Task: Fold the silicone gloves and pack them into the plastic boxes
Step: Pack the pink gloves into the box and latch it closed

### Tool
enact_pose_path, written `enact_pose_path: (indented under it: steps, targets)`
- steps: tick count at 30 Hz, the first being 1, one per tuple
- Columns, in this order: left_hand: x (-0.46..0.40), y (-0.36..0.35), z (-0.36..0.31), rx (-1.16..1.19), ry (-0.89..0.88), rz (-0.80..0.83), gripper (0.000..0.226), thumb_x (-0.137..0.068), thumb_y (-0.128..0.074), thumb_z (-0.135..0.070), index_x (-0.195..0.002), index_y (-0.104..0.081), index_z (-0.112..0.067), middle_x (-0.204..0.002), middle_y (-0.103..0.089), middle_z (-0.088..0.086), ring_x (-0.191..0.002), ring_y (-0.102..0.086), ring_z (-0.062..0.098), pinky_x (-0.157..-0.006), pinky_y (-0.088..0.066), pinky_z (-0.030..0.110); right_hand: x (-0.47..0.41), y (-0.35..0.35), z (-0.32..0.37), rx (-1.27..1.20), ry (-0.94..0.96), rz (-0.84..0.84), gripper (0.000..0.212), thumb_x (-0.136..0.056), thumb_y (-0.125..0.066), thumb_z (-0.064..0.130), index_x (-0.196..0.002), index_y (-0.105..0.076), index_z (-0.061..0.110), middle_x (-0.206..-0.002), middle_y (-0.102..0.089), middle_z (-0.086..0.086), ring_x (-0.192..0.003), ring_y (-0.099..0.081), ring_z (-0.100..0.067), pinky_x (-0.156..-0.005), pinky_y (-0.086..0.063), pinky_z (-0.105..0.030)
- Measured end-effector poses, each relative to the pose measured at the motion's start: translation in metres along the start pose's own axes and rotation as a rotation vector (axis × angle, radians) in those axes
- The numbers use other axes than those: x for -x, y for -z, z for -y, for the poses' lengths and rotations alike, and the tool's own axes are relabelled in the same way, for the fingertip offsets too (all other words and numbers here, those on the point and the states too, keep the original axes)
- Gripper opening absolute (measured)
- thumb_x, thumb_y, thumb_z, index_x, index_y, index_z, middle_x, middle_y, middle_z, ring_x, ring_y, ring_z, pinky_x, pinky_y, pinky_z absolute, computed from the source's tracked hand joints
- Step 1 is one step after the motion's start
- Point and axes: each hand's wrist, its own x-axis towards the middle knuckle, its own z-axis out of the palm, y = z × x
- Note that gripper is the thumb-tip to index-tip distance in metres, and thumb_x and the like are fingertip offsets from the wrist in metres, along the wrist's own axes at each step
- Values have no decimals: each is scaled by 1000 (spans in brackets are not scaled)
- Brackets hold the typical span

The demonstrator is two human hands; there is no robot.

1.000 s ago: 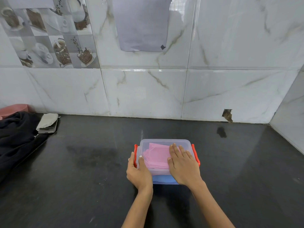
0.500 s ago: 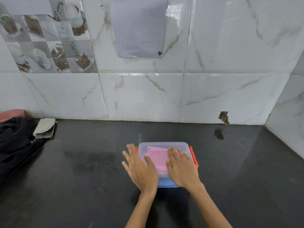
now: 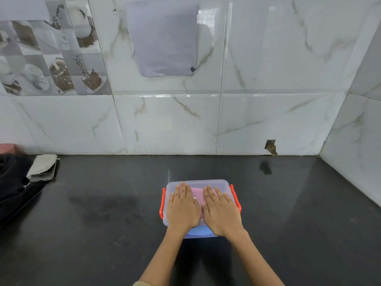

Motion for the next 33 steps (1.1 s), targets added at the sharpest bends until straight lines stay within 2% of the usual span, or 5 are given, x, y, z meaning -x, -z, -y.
enact_pose_path:
  steps: [12,18,20,26,33]
  targets:
    - [6,-4,2,157,-67,-270,51,-101,-26,-29,-150,-23,-13,-158,-23,1,-147,-18,15,-120,-10,29,4,2,2,24,-12,-35,54,-101,-16,37,-152,-9,17,-161,-7,0,-149,-5,-18,-120,-3,-34]
    - [18,21,23,986,-13,-821,52,-95,-39,-34,-147,-32,-27,-150,-24,-24,-141,-14,-7,-116,-11,15,12,31,-24,-814,-2,-545,47,-98,-32,42,-144,-34,33,-149,-26,24,-142,-8,5,-112,-6,-9]
    - [10,24,46,1339,182,-783,50,-97,-39,-31,-147,-33,-27,-153,-27,-18,-142,-21,-1,-111,-21,20,7,37,-46,-1141,-150,-584,45,-99,-34,39,-144,-36,30,-149,-30,18,-142,-16,1,-102,-16,0]
    - [1,-18,69,1894,364,-164,44,-102,-32,-31,-136,-52,-12,-141,-51,8,-129,-50,23,-111,-36,43,-4,-6,-67,-1812,-390,-137,56,-100,-24,47,-143,-39,14,-144,-48,-7,-132,-46,-25,-113,-33,-43]
    - [16,-30,55,1866,353,-22,48,-99,-33,-45,-110,-69,-15,-101,-72,16,-94,-69,33,-82,-57,45,0,-28,-45,-1952,-376,-123,45,-98,-35,43,-93,-68,14,-82,-73,-9,-74,-70,-24,-66,-57,-36]
